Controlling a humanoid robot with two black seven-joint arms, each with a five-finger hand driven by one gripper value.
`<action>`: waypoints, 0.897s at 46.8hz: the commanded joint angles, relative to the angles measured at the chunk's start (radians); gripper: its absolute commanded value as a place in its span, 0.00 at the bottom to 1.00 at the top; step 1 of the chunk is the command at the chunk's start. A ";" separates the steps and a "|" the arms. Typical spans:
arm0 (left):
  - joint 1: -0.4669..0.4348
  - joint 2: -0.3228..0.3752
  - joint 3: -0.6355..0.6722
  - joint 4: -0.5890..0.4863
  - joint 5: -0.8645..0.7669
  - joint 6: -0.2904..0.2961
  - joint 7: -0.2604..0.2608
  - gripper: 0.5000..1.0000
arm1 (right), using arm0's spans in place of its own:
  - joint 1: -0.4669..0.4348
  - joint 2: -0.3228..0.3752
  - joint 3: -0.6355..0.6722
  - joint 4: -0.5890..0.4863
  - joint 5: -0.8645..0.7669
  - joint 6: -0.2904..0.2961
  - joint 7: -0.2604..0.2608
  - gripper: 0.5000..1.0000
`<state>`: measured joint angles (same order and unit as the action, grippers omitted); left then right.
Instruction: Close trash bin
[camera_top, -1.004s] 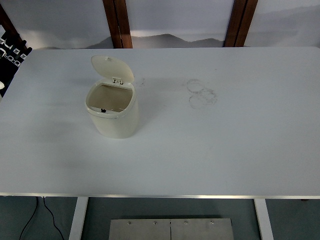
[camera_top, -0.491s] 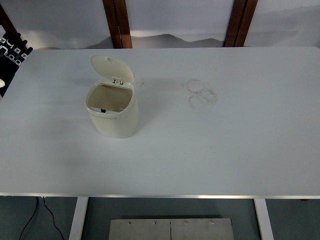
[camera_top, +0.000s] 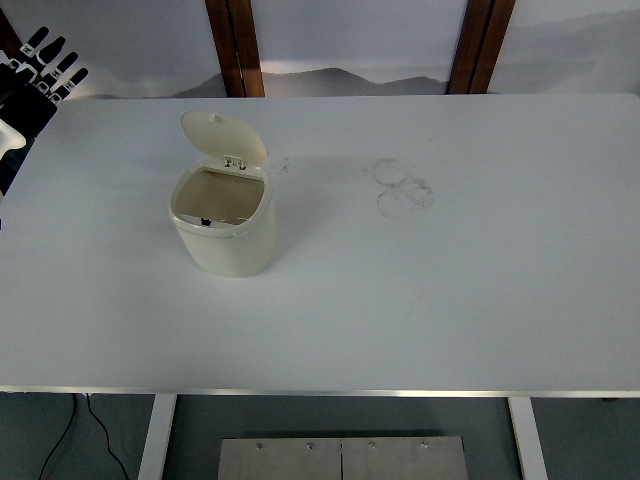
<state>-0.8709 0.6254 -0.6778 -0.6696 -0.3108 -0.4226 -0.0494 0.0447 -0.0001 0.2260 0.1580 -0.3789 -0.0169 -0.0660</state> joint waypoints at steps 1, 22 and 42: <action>-0.020 0.005 0.001 -0.030 0.013 0.011 0.022 1.00 | 0.000 0.000 0.001 0.000 0.000 0.000 0.000 0.99; -0.109 0.031 0.069 -0.114 0.151 0.033 0.097 1.00 | 0.000 0.000 0.001 0.000 0.000 0.000 0.002 0.99; -0.283 0.060 0.296 -0.192 0.234 0.030 0.103 1.00 | -0.002 0.000 0.001 0.002 0.000 0.000 0.002 0.99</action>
<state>-1.1303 0.6851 -0.4329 -0.8434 -0.1088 -0.3920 0.0499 0.0430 0.0000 0.2271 0.1585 -0.3789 -0.0169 -0.0652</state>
